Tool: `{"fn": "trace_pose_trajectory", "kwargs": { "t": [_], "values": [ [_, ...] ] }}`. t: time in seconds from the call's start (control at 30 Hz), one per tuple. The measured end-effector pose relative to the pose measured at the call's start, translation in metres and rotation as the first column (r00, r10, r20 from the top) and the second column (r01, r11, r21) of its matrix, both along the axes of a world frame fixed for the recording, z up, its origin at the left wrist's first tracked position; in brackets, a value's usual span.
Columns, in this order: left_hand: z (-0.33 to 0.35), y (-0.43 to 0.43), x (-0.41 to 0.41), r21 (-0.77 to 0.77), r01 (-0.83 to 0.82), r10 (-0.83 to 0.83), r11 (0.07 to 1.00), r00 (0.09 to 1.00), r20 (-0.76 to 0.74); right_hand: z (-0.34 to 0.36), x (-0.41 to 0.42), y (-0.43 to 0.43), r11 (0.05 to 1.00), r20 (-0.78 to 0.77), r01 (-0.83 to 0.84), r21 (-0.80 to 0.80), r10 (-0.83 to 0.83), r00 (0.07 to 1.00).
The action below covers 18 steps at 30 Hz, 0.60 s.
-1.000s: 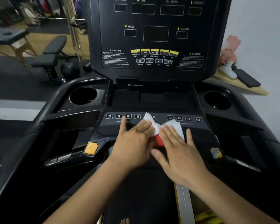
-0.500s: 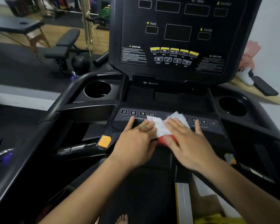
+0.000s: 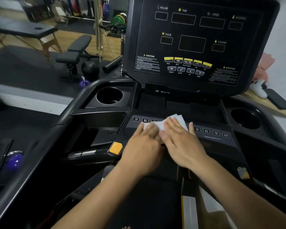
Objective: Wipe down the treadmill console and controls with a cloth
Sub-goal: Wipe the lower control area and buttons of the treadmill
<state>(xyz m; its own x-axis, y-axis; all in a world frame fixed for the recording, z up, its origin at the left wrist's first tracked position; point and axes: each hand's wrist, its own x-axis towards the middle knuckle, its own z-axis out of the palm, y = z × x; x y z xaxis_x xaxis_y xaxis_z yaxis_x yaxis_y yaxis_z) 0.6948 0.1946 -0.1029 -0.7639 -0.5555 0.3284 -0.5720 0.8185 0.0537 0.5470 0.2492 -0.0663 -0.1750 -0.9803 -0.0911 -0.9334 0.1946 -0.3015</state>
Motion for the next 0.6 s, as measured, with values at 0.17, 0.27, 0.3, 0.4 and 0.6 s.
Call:
{"fn": "trace_pose_trajectory", "kwargs": {
  "t": [0.17,0.27,0.3,0.4,0.6],
  "values": [
    [-0.015,-0.002,0.015,0.129,0.037,-0.037,0.991,0.999,0.000,-0.001,0.024,0.033,0.990,-0.084,-0.124,0.062,0.129,0.988],
    [-0.016,-0.005,0.020,0.126,-0.001,0.008,0.992,0.999,-0.054,0.001,0.005,0.024,0.990,-0.208,-0.103,0.099,0.122,0.971],
    [-0.015,-0.005,0.017,0.144,-0.012,0.021,0.990,0.998,-0.063,0.001,0.003,0.013,0.992,-0.209,-0.086,0.091,0.104,0.972],
    [-0.012,-0.008,0.014,0.133,-0.058,0.062,0.989,0.998,-0.029,0.002,0.020,-0.011,0.997,-0.139,-0.065,0.050,0.072,0.988],
    [-0.013,-0.010,0.047,0.136,-0.158,0.167,0.978,0.984,-0.060,0.004,0.013,0.020,0.979,-0.216,-0.189,0.078,0.201,0.955]
  ]
}}
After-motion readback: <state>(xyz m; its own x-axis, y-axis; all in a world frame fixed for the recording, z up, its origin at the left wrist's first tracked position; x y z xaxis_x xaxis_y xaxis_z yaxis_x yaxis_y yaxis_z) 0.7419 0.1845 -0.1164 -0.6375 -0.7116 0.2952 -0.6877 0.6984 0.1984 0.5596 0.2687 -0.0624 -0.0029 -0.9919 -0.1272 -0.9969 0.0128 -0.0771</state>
